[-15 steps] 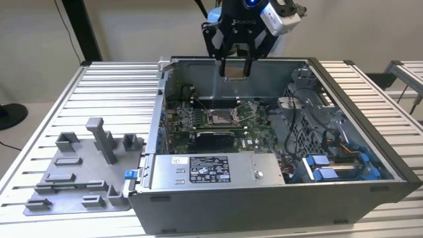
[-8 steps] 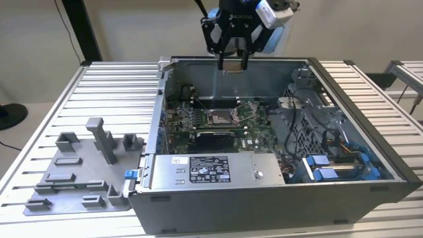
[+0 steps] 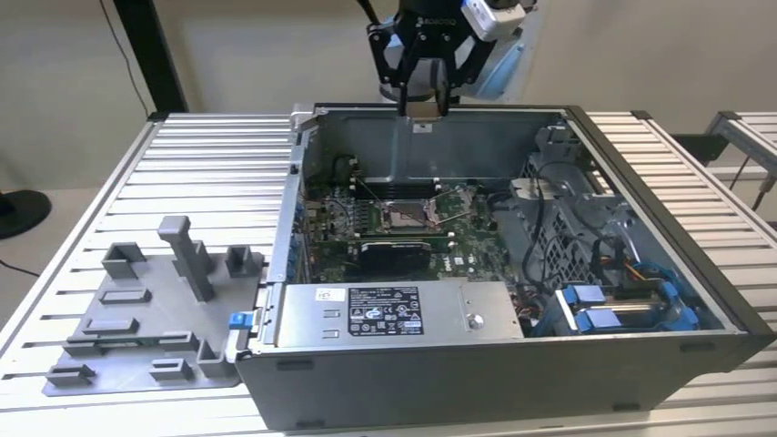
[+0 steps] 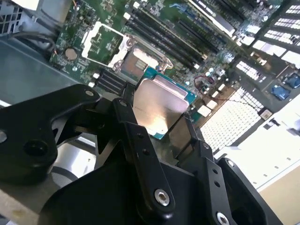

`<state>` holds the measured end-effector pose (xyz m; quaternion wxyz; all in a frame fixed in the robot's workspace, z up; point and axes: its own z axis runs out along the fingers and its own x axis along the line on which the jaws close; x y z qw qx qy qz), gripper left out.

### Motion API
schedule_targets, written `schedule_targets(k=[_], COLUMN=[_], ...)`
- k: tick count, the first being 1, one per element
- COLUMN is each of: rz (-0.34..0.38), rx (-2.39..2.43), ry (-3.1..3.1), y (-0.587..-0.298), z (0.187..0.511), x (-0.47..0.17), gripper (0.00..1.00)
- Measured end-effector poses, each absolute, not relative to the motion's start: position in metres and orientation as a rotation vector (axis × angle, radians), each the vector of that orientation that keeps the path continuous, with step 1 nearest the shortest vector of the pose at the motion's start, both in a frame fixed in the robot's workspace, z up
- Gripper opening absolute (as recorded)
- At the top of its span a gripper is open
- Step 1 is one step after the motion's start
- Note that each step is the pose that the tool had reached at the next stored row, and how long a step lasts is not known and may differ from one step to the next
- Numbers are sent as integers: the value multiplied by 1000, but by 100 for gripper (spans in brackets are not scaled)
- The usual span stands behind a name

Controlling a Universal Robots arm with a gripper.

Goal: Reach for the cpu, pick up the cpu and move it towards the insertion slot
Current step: 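Pick up the cpu and move it towards the insertion slot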

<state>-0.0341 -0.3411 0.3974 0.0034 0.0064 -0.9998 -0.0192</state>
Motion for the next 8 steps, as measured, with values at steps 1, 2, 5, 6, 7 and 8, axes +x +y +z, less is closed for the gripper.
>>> schedule_targets(k=[1,2,5,6,7,8], rz=[-60,-60,-60,-60,-60,-60], rx=[20,20,20,20,20,20], ry=[-3134,-3134,-3134,-3134,-3134,-3134], y=[-338,-335,-326,-323,-321,-318], z=[397,397,397,397,397,397], x=[-34,-34,-34,-34,-34,-34], gripper=[0,0,0,0,0,0])
